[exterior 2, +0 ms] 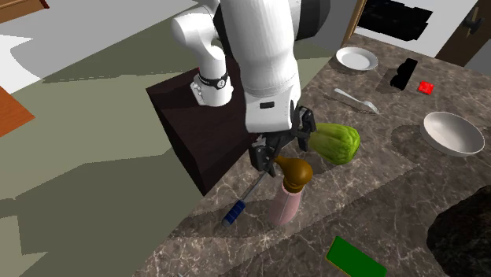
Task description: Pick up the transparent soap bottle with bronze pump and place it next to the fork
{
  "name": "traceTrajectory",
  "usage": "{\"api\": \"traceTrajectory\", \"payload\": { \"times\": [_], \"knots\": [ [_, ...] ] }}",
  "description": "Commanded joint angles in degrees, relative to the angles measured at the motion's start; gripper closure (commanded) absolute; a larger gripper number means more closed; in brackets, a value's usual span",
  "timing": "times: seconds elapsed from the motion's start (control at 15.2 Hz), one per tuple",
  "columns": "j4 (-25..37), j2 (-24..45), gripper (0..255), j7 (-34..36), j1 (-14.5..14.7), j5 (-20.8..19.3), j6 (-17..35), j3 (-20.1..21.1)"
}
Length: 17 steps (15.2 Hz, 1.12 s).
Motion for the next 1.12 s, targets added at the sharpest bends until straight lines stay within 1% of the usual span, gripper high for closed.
{"api": "traceTrajectory", "payload": {
  "times": [0.0,0.13,0.66,0.73,1.06],
  "knots": [
    [-0.10,1.21,0,-0.46,0.18,0.76,1.26,0.06],
    [-0.45,2.64,0,-1.10,0.37,1.72,2.92,0.16],
    [-0.45,2.63,0,-1.09,0.36,1.71,2.91,0.17],
    [-0.45,2.63,255,-1.09,0.36,1.71,2.91,0.17],
    [-0.45,2.63,255,-1.10,0.36,1.71,2.91,0.17]
  ]
}}
